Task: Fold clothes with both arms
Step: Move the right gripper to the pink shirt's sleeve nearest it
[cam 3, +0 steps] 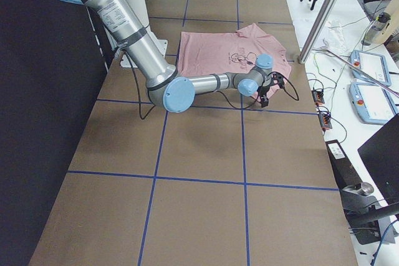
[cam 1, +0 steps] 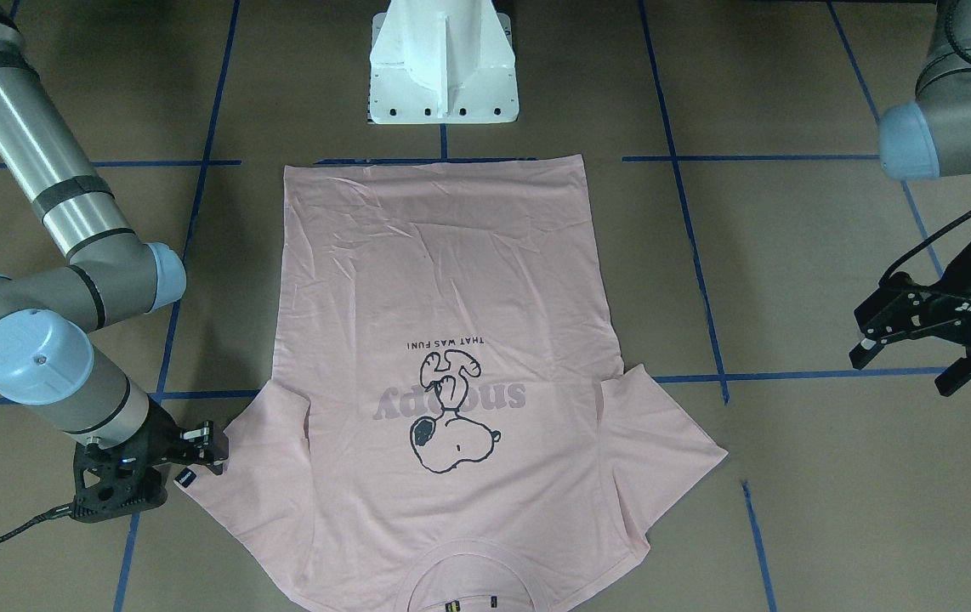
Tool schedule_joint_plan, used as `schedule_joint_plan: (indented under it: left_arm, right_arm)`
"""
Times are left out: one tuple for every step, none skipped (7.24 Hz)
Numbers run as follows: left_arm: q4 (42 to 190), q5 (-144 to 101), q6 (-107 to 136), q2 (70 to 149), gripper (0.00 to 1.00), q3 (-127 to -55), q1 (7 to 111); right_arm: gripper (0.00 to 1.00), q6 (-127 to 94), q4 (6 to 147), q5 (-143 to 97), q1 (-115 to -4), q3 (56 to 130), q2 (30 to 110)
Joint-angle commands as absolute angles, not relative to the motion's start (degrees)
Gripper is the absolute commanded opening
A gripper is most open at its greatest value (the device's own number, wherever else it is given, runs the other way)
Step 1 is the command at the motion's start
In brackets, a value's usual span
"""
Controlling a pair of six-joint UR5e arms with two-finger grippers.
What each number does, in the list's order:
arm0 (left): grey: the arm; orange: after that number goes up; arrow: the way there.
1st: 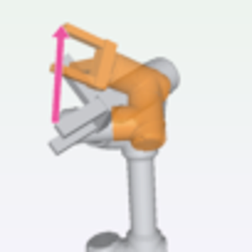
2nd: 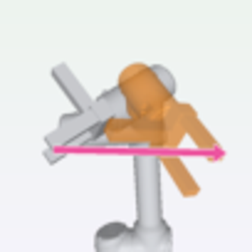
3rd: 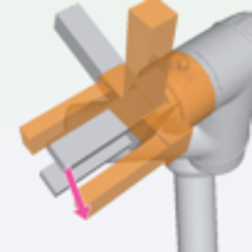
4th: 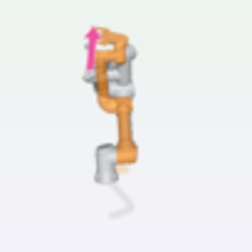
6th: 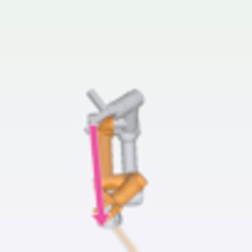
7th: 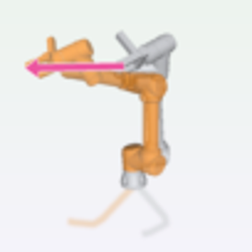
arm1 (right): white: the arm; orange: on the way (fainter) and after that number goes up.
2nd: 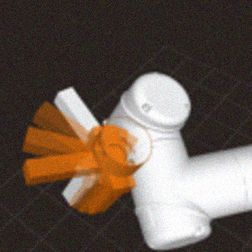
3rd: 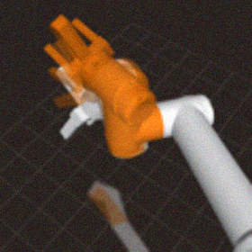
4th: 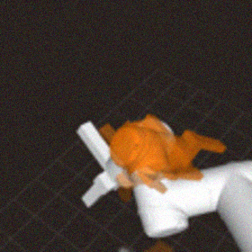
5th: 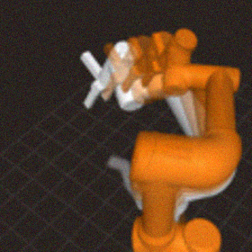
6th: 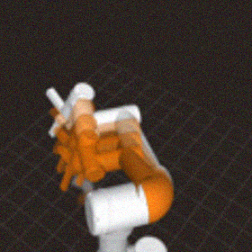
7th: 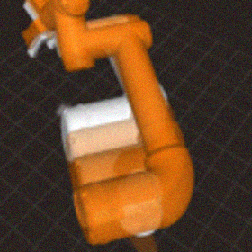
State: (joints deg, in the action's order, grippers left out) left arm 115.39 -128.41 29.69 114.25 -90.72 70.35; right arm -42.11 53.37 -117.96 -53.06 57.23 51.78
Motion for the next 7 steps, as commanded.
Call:
schedule_joint_plan:
  left_arm:
    - [115.40,-128.41,29.79,114.26,1.00,-90.79,70.31]
    - [115.40,-128.41,29.88,114.26,1.00,-90.79,70.40]
    - [115.40,-128.41,29.88,114.17,1.00,-90.79,70.31]
    - [115.40,-128.41,29.97,114.26,1.00,-90.79,70.40]
    - [115.49,-128.41,29.97,114.26,1.00,-90.88,70.40]
    - [115.49,-128.41,29.97,114.26,1.00,-90.97,70.40]
    - [115.49,-128.41,29.80,114.26,1.00,-90.97,70.40]
  right_arm:
    - [0.43,-41.58,55.09,-118.04,-53.00,57.30,51.33]
    - [0.32,-41.49,55.80,-118.04,-53.00,57.39,51.07]
    - [0.22,-41.48,55.72,-118.04,-53.09,57.48,50.98]
    - [0.12,-41.48,55.72,-118.04,-53.09,57.48,50.98]
    - [0.03,-41.57,55.72,-118.12,-53.09,57.48,50.89]
    - [0.00,-41.66,55.72,-118.12,-53.09,57.74,50.28]
    - [0.00,-41.83,55.11,-118.04,-53.00,58.44,50.10]
